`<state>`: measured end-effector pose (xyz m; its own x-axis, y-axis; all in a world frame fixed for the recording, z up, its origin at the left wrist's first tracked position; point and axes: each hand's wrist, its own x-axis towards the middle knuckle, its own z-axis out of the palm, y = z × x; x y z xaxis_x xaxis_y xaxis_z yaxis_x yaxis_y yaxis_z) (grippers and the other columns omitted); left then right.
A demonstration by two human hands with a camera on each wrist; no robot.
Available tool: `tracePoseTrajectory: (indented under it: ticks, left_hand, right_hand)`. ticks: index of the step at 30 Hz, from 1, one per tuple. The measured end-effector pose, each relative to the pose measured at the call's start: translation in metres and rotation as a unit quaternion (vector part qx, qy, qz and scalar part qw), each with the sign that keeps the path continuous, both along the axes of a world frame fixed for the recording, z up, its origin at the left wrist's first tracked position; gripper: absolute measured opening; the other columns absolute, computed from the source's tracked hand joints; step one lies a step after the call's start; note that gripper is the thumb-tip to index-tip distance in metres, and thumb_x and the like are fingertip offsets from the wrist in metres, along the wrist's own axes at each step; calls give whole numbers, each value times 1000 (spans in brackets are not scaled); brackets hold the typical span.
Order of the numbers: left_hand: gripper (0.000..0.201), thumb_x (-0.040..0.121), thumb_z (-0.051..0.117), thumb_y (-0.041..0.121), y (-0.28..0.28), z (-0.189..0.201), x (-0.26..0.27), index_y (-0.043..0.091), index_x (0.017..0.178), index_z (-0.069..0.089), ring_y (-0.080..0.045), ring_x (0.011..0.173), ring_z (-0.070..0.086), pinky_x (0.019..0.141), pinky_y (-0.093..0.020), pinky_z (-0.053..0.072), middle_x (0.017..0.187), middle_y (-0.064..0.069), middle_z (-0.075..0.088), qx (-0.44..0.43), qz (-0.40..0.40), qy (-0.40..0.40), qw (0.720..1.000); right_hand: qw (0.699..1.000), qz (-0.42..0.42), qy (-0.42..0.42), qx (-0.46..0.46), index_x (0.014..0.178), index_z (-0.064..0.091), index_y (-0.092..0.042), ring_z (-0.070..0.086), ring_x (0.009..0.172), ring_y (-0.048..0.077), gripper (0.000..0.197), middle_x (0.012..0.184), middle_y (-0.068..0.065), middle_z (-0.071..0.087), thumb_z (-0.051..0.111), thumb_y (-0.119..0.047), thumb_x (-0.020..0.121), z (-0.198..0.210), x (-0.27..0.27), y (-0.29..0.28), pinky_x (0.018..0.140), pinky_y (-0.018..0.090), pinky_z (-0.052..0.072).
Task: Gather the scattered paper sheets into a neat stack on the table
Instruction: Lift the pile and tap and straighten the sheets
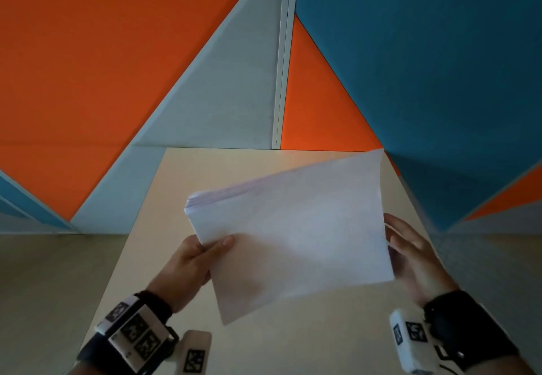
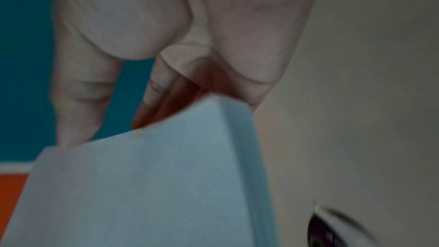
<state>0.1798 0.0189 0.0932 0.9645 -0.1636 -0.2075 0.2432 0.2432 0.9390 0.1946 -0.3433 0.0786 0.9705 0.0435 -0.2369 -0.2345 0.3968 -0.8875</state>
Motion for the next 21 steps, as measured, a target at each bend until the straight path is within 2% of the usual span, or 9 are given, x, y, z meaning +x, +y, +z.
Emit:
tracePoseTrajectory:
  ticks: [1,3,4,6,8,11,15,19,21]
  left_hand:
    - [31,75,76,39,2,-2,1,14,91,77,-20,88,72,71,-27,59,95,-7,76,15,-6,-2,1000]
    - [15,82,71,29,1,-5,2,16,85,78,-17,82,72,66,-25,57,89,-4,77,52,-5,-7,999]
    - [15,84,69,30,-1,-7,3,17,85,78,-18,82,72,68,-27,57,89,-4,77,81,-1,-17,997]
    - [23,82,60,38,-6,-16,3,24,89,77,-20,88,72,79,-36,57,94,-2,77,153,9,-43,987]
    - [22,87,55,38,-14,-24,4,29,85,75,-14,88,71,81,-35,55,93,7,77,208,43,-60,975]
    - [20,96,52,27,-26,-39,8,33,87,68,5,81,67,79,-26,51,87,25,74,235,96,-71,965]
    - [17,89,51,38,-29,-68,13,38,95,67,-3,92,68,85,-31,52,97,21,74,222,110,-59,967]
    - [16,95,54,30,-28,-95,13,33,92,69,-6,87,70,83,-34,55,92,16,76,245,107,-45,963]
    - [16,93,57,31,-26,-104,13,30,87,73,-8,85,71,81,-35,55,90,11,77,239,103,-25,965]
  right_hand:
    - [999,20,-4,-31,127,59,-9,69,105,30,47,120,16,70,63,3,82,3,4,-2,78,34,60]
    - [992,59,-13,-112,116,65,-11,72,101,27,48,113,12,74,74,6,72,8,11,4,78,33,60]
    - [985,69,-19,-159,111,67,-12,73,97,26,44,108,10,76,76,4,72,10,13,11,76,32,59]
    - [971,61,-29,-230,101,71,-13,75,87,18,28,96,2,79,76,2,78,7,16,24,67,24,56]
    - [962,26,-43,-268,92,73,-13,74,79,12,19,86,-6,79,73,2,81,1,17,35,61,16,54]
    - [962,-23,-61,-266,85,74,-13,73,73,5,17,78,-12,78,74,3,81,-13,16,49,62,13,54]
    - [963,-57,-68,-254,84,73,-18,72,74,-1,23,77,-16,77,72,5,82,-43,12,60,65,11,54]
    - [967,-70,-53,-240,85,73,-20,74,82,3,25,83,-14,78,74,5,81,-75,8,66,69,13,56]
    - [970,-74,-49,-228,90,72,-20,73,84,1,30,85,-16,78,75,7,78,-88,5,69,69,10,54]
